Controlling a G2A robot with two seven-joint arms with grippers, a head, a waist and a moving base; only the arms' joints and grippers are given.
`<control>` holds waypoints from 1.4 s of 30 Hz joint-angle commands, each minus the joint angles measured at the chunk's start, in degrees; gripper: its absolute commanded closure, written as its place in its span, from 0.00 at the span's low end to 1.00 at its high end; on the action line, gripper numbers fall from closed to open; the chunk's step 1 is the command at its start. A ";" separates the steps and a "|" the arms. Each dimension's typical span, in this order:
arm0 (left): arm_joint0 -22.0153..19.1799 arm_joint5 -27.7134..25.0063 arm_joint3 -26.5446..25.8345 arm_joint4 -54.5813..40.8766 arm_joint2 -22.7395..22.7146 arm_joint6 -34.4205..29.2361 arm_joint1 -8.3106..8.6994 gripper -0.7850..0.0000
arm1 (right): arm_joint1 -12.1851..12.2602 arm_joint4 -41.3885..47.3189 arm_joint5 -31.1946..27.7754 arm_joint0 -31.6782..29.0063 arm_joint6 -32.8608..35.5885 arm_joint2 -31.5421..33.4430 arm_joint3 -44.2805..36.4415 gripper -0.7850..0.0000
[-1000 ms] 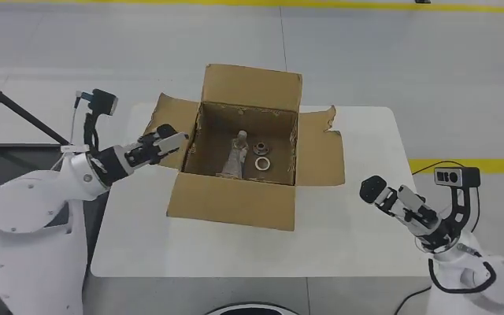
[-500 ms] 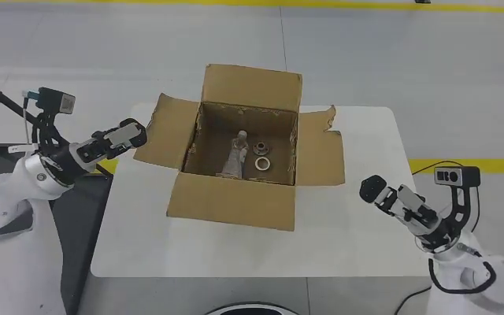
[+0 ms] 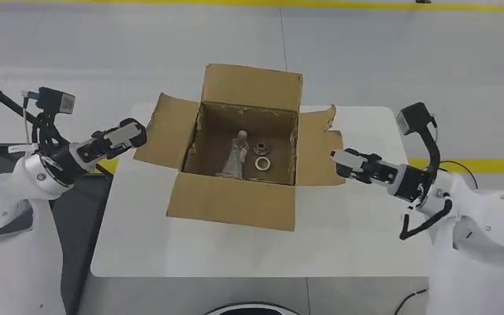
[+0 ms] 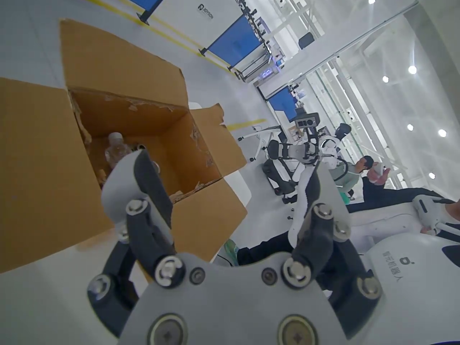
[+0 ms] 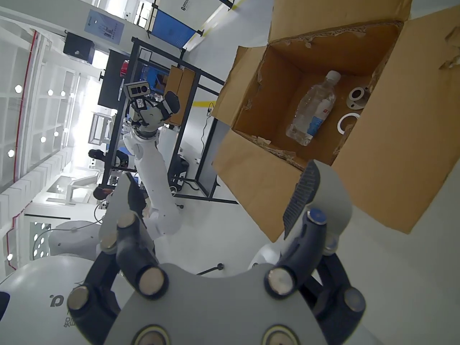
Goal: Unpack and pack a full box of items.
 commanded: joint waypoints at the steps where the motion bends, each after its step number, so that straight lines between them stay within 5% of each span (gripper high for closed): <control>1: 0.00 0.00 0.00 0.00 0.00 0.00 0.00 0.00 | -0.02 0.10 -0.07 -0.18 -0.05 0.18 -0.08 0.00; 10: 0.00 0.00 0.00 0.00 0.00 0.00 0.00 0.00 | 0.23 1.94 1.15 2.41 -2.06 -4.36 0.50 0.00; 14: 0.00 0.00 0.00 0.00 0.00 0.00 0.00 0.00 | 1.05 -7.42 8.15 11.07 0.78 -12.30 5.19 0.00; 24: 0.00 0.00 0.00 0.00 0.00 0.00 0.00 0.00 | 3.03 -14.13 4.26 32.92 4.69 -35.51 24.45 0.00; 30: 0.00 0.00 0.00 0.00 0.00 0.00 0.00 0.00 | 2.94 -10.52 5.62 41.37 3.32 -47.49 34.21 0.00; 42: 0.00 0.00 0.00 0.00 0.00 0.00 0.00 0.00 | 2.94 -10.52 5.62 41.37 3.32 -47.49 34.21 0.00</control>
